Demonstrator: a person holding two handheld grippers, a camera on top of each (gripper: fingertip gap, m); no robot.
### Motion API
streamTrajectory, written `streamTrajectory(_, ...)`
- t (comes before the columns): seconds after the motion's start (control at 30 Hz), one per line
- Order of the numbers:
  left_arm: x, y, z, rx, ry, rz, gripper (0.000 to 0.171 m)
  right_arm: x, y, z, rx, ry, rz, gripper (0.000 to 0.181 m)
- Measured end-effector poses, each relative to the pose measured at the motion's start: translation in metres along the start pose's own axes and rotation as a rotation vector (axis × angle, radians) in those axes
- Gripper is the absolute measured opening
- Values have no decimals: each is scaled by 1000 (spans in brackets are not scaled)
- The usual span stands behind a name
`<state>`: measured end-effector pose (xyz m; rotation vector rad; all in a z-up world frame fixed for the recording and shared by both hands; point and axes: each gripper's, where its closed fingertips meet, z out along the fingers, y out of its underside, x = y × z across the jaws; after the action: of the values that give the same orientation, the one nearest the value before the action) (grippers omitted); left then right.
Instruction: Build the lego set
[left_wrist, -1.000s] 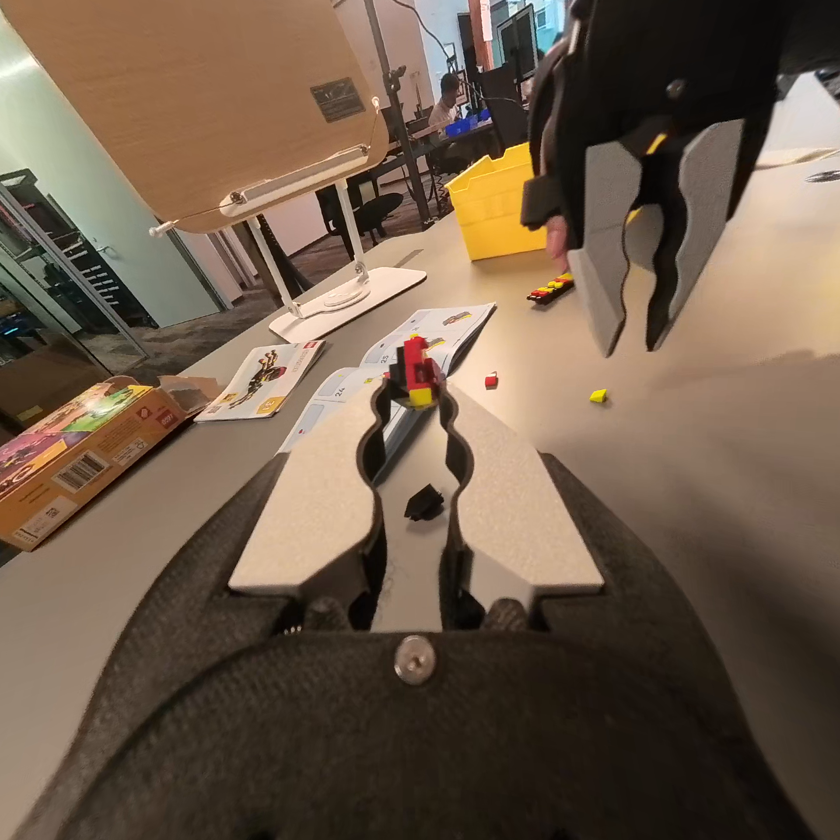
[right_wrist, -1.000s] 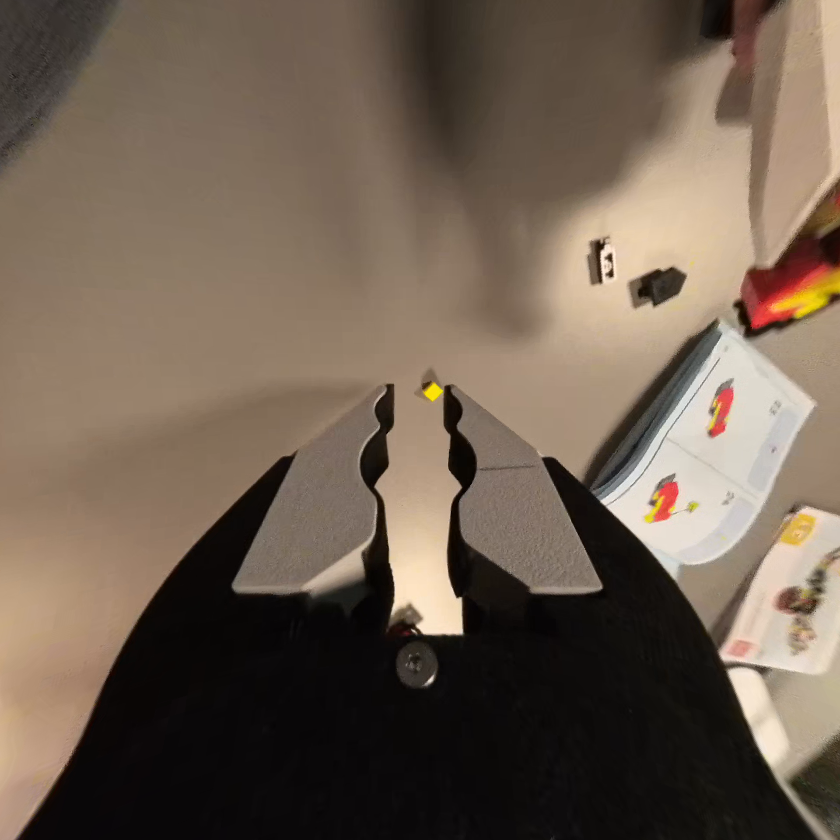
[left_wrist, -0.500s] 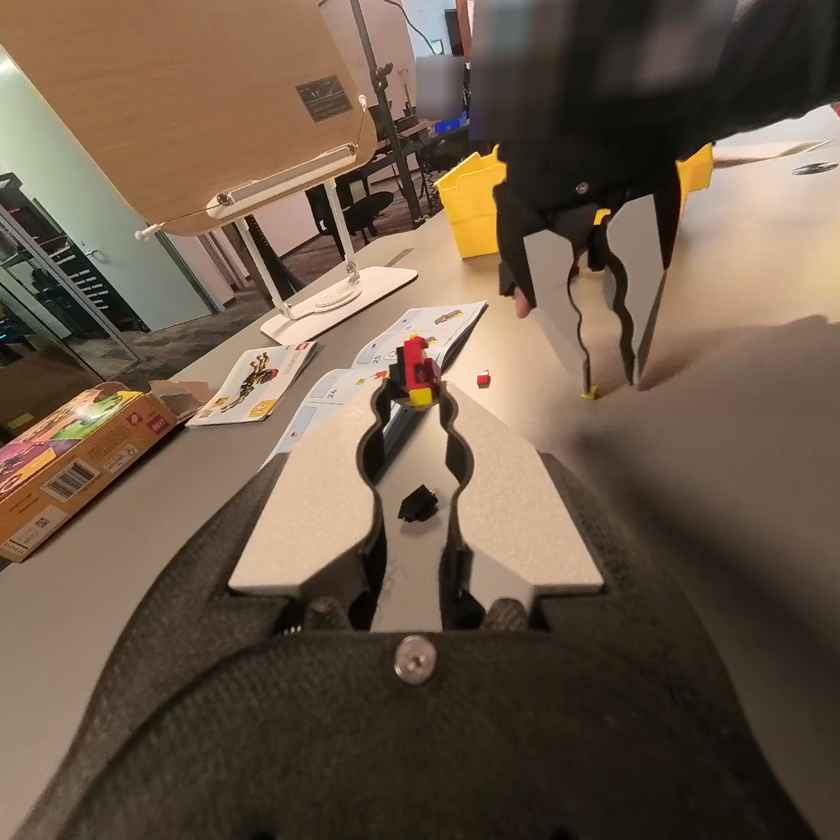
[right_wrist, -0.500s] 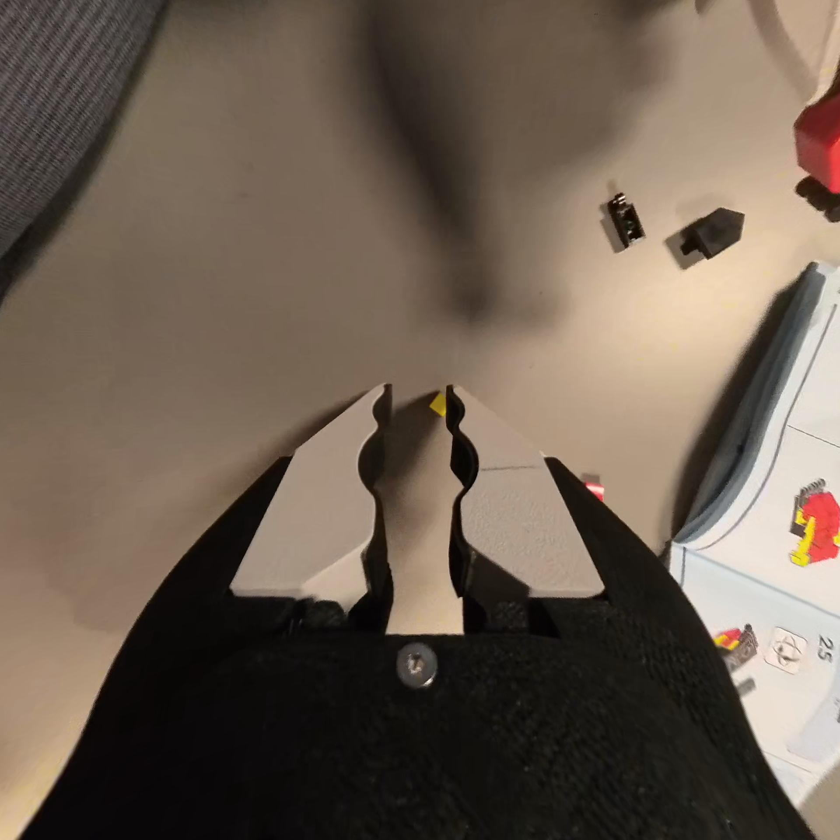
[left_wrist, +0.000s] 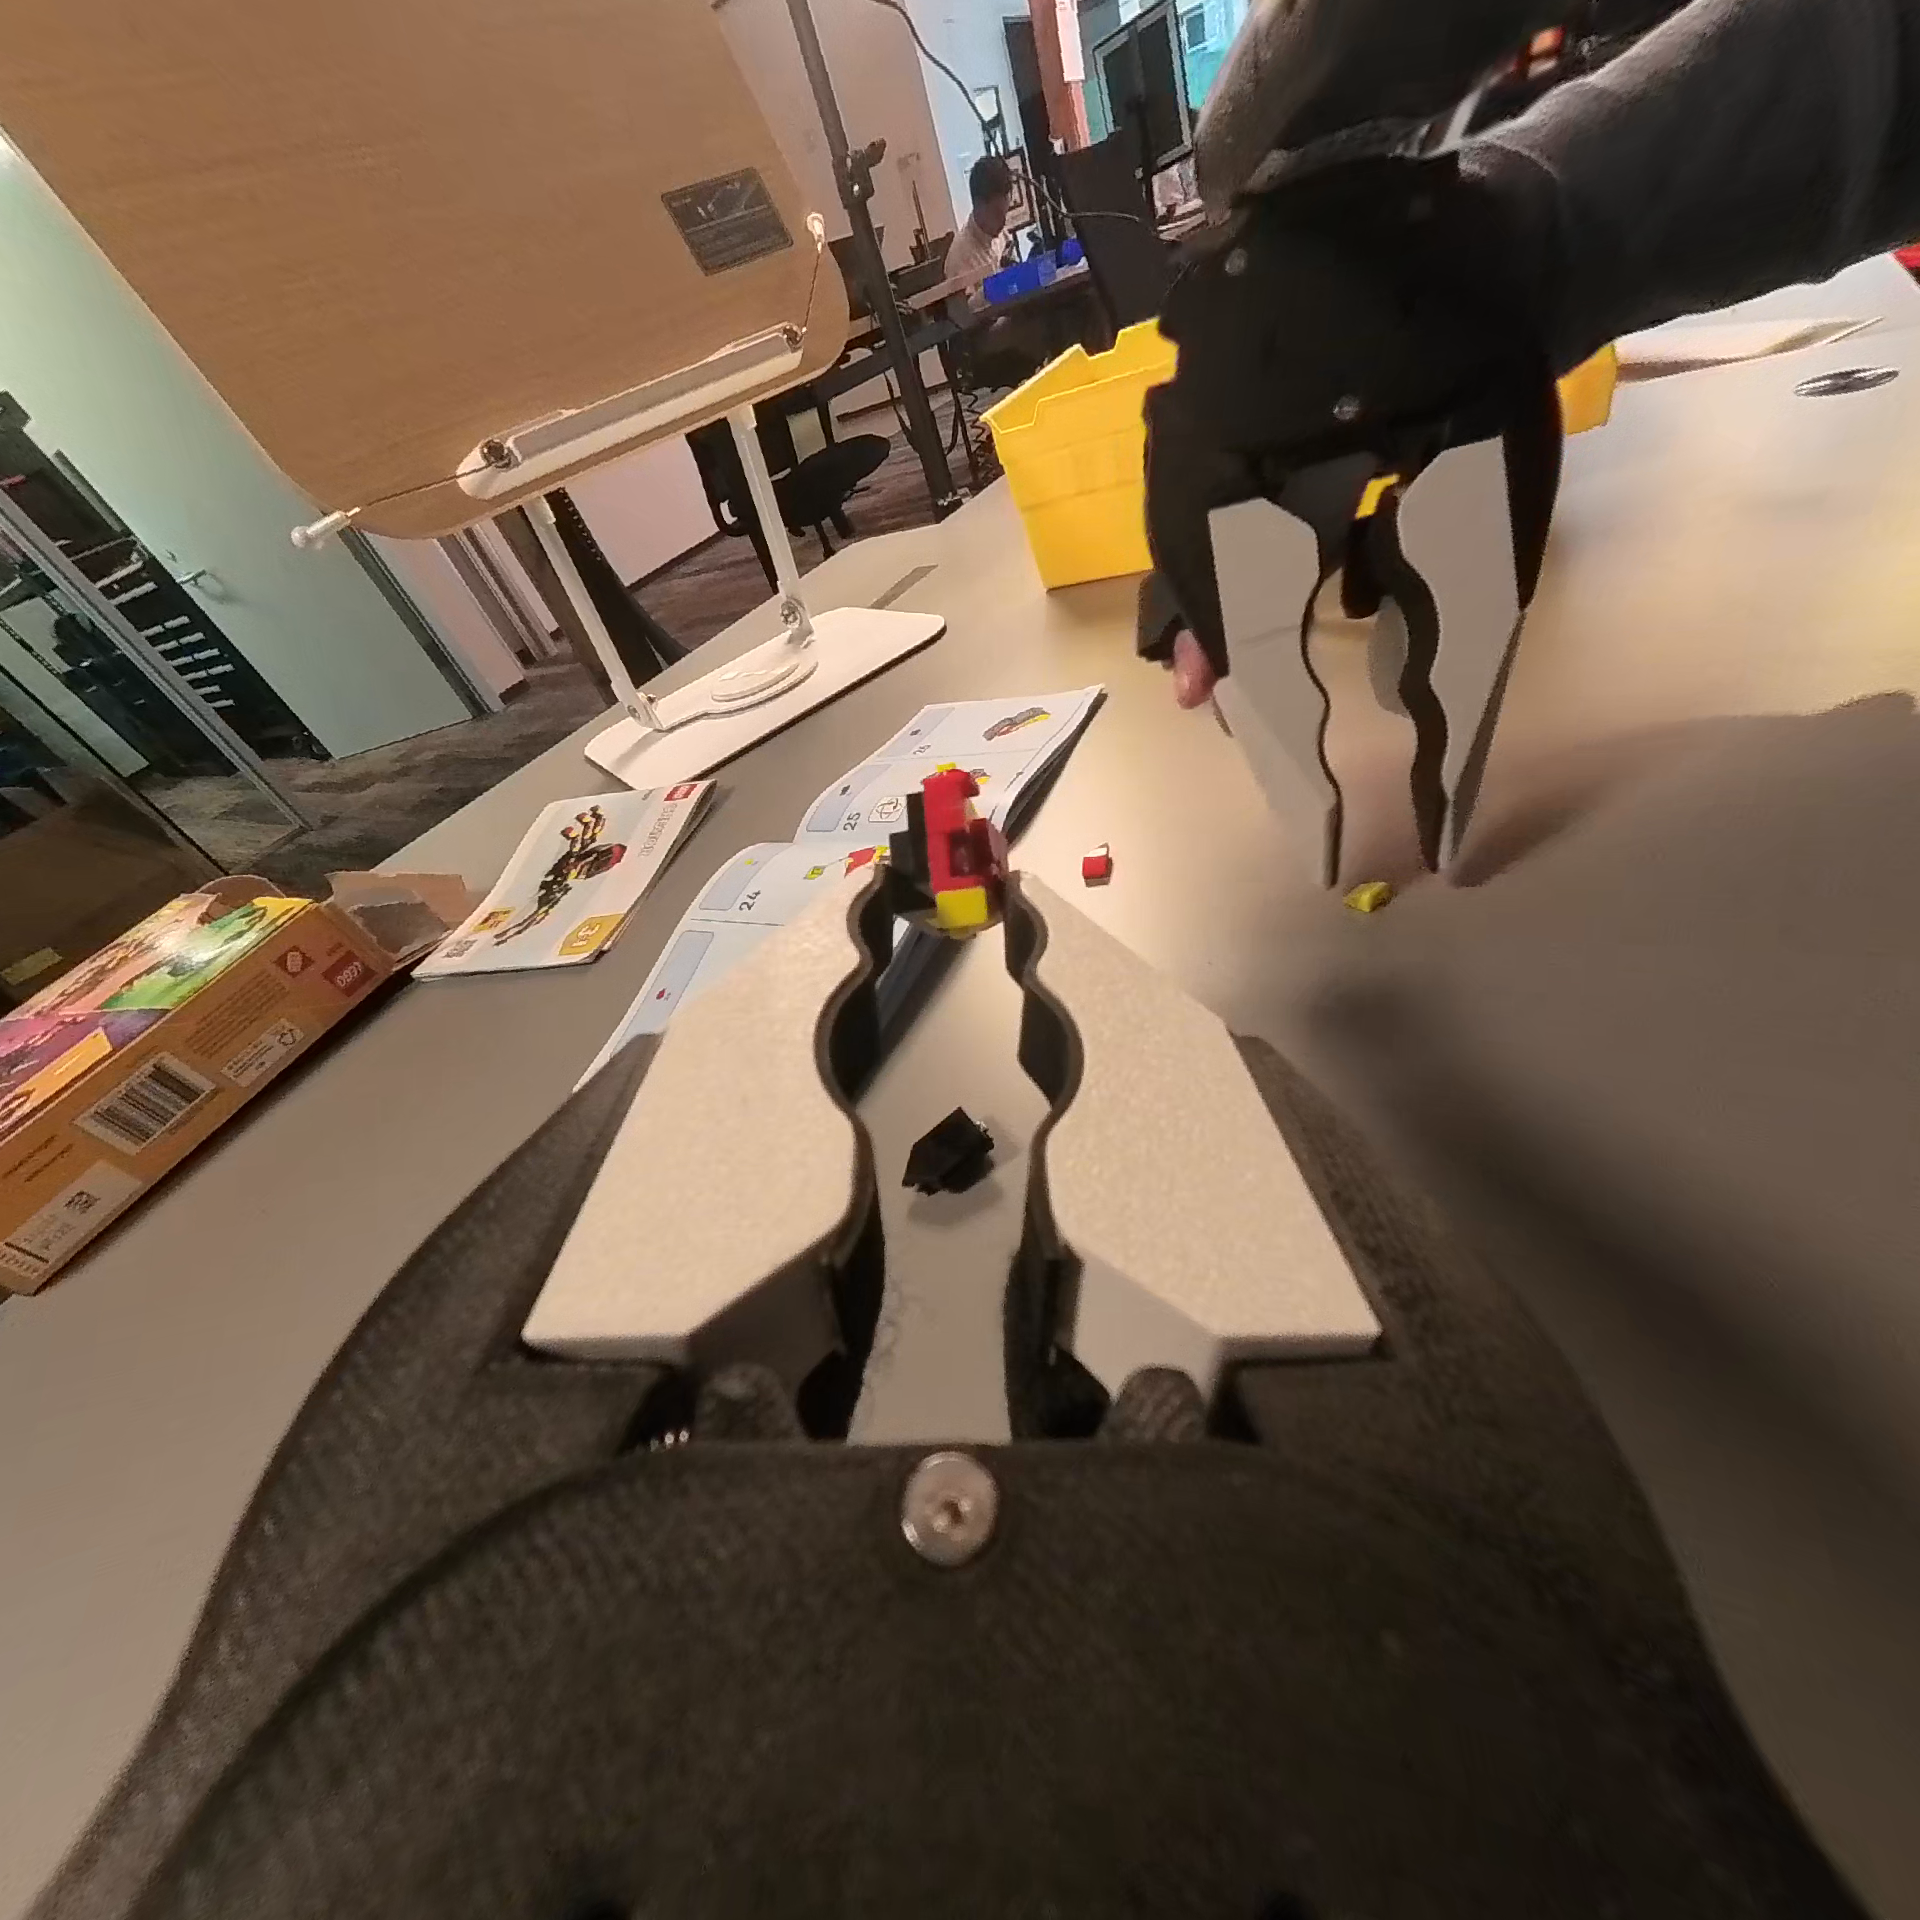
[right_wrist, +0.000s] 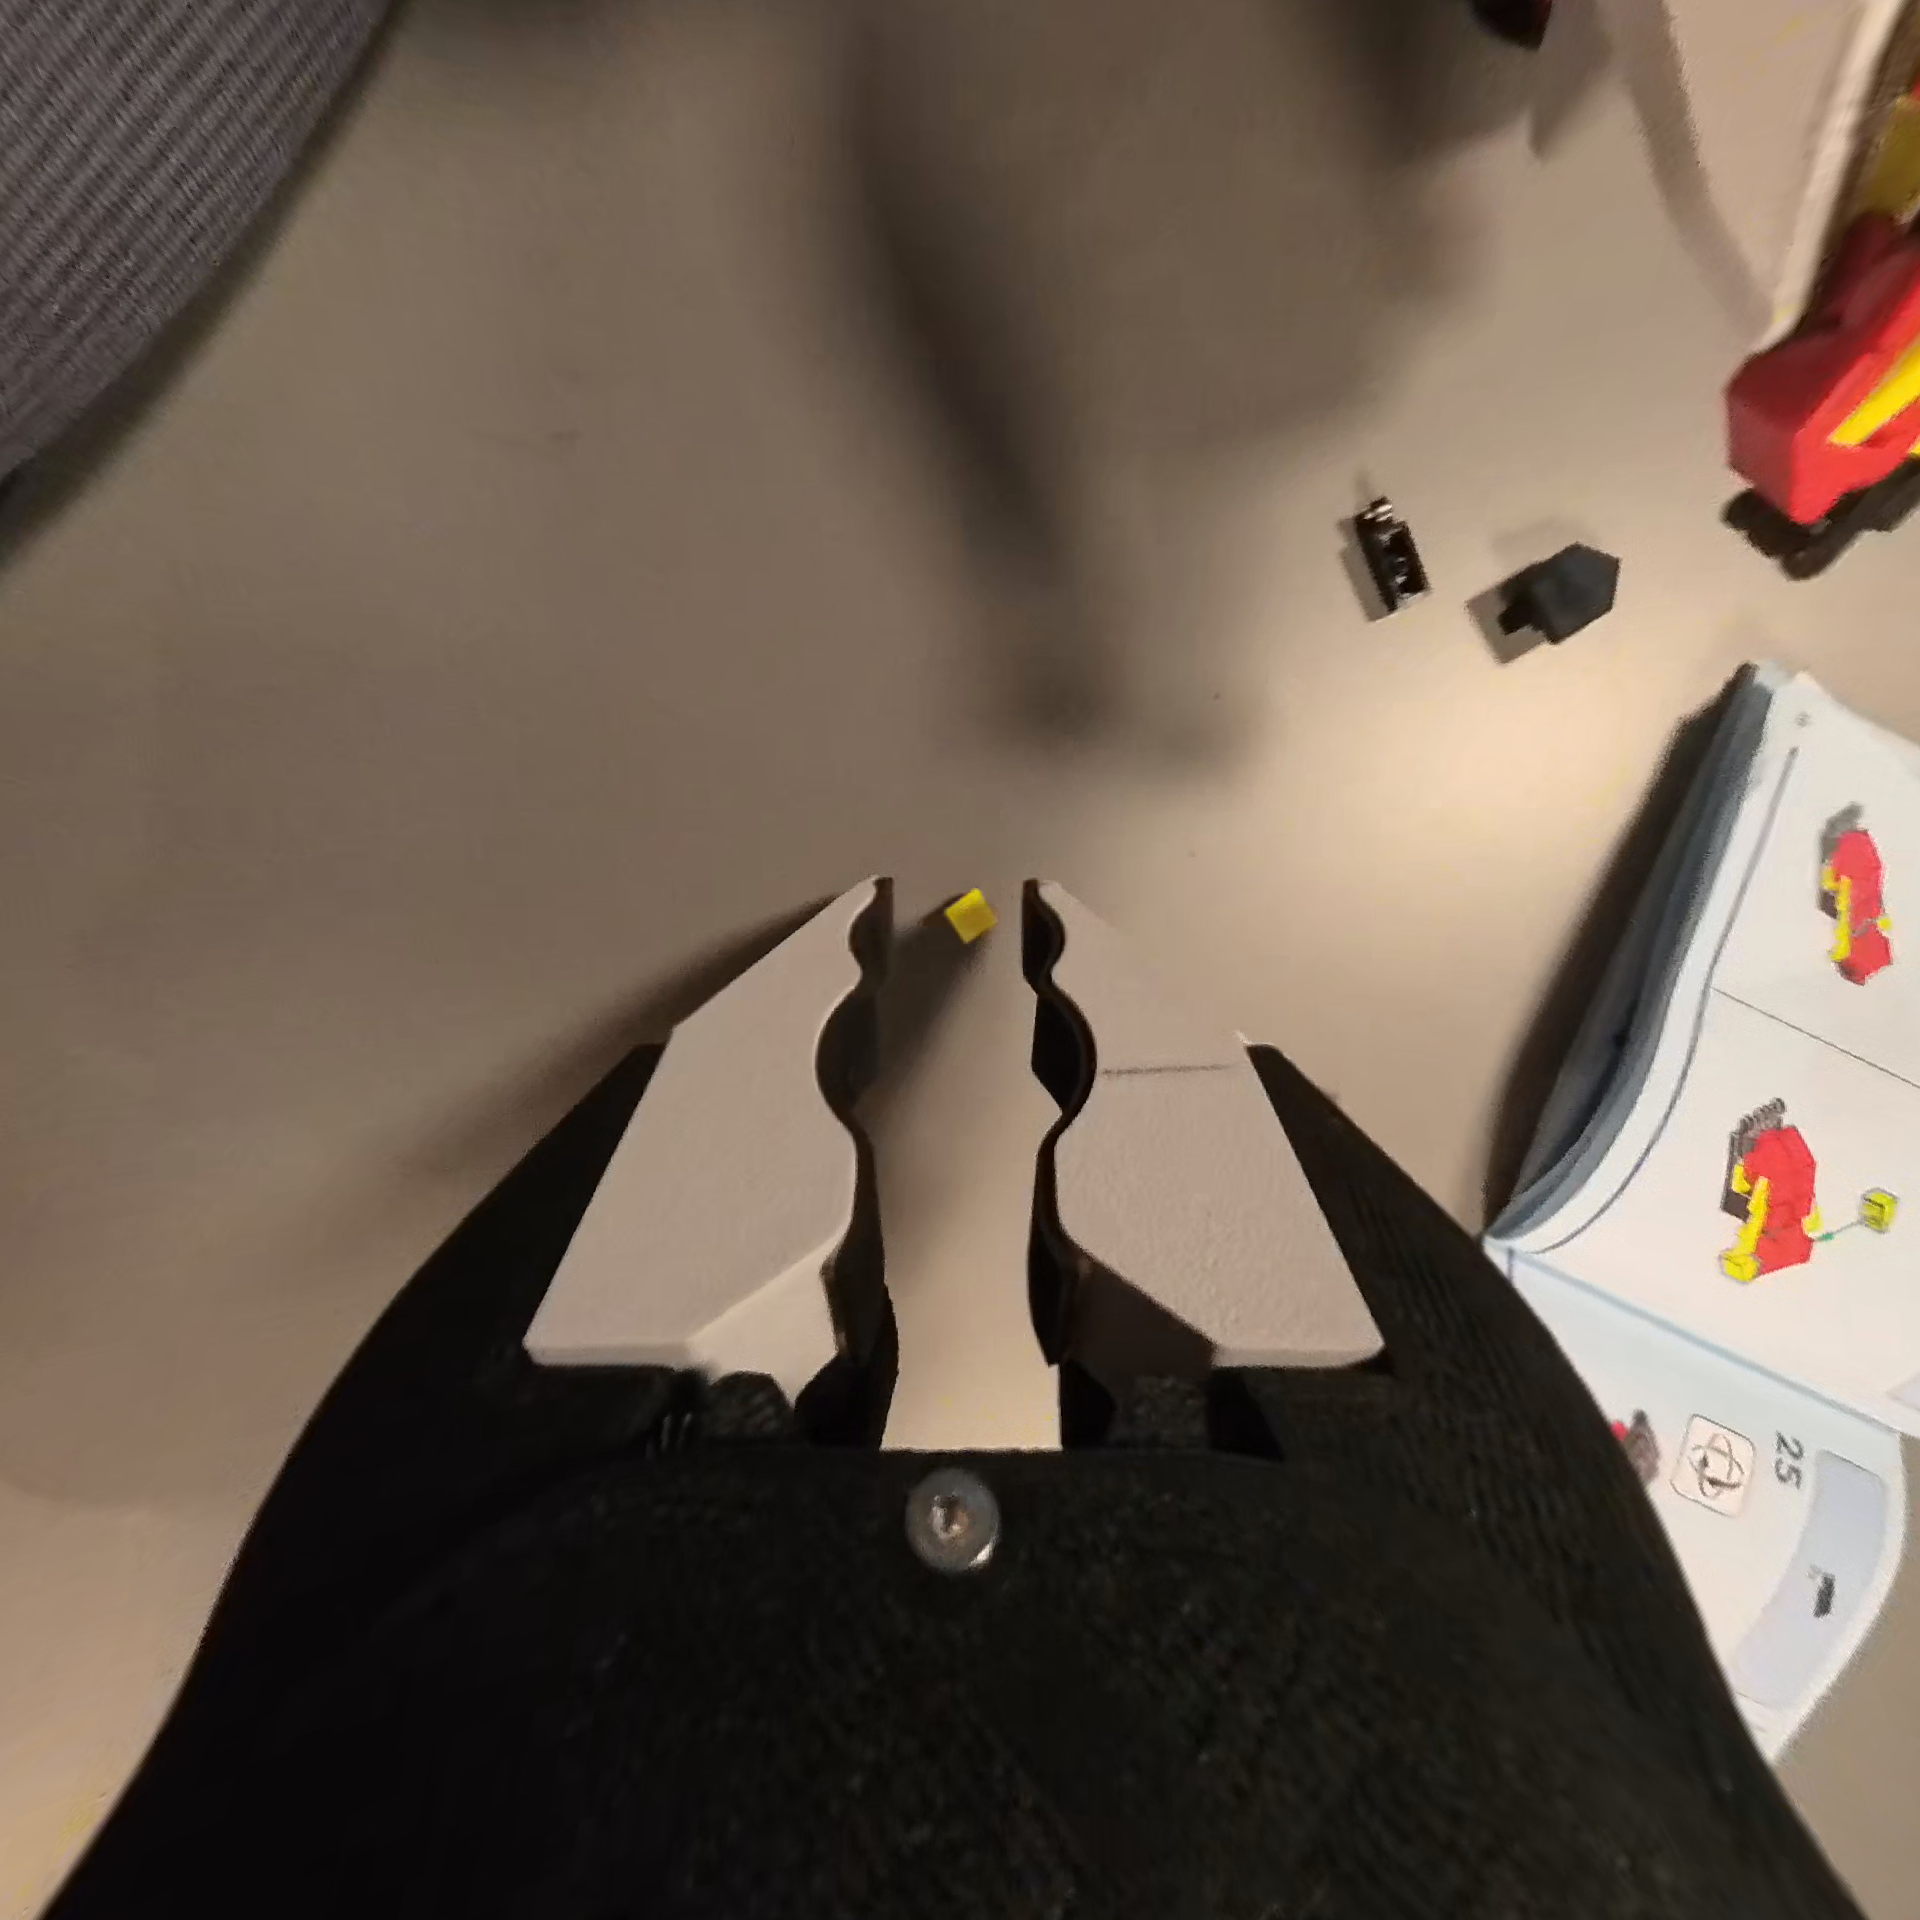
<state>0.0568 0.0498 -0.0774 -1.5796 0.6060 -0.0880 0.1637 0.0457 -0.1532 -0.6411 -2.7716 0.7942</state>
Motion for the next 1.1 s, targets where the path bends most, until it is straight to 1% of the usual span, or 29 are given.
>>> streamTrajectory(0.1,0,0,0,0,0,1,20,-4,5,2,-40,-24,3,21)
streamTrajectory(0.17,0,0,0,0,2,2,20,-8,10,0,-61,-54,34,15)
streamTrajectory(0.27,1,0,0,-2,5,3,20,-7,8,-1,-35,-46,60,13)
streamTrajectory(0.43,1,1,0,-3,8,4,20,2,1,0,2,23,-26,15)
streamTrajectory(0.57,2,0,0,-3,10,5,20,0,2,6,-19,-21,-5,18)
streamTrajectory(0.73,2,1,0,-4,12,6,20,-6,8,3,-32,-44,27,8)
streamTrajectory(0.8,2,1,0,-4,14,6,20,-8,8,3,-21,-44,33,7)
streamTrajectory(1.1,3,1,0,-6,17,7,20,-9,11,2,-17,-31,39,9)
